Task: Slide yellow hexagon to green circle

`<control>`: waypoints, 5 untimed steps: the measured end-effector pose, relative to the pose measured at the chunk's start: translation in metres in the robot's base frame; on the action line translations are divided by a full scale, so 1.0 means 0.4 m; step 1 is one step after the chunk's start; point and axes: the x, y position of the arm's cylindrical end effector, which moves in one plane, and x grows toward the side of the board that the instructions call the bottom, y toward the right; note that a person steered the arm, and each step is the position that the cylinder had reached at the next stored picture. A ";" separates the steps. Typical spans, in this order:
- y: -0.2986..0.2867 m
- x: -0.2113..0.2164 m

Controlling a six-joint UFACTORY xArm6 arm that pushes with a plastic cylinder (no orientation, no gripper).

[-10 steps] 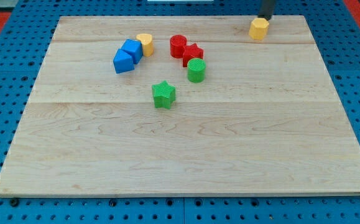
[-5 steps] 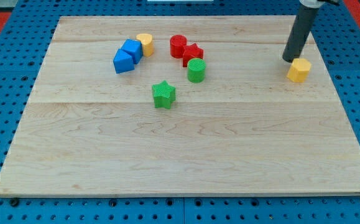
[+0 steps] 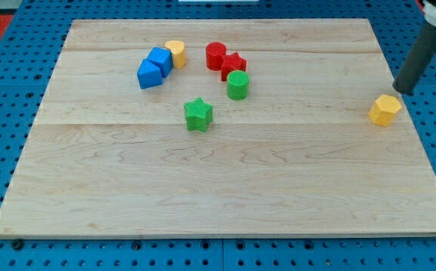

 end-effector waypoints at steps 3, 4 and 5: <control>-0.292 0.088; -0.200 0.030; -0.245 -0.007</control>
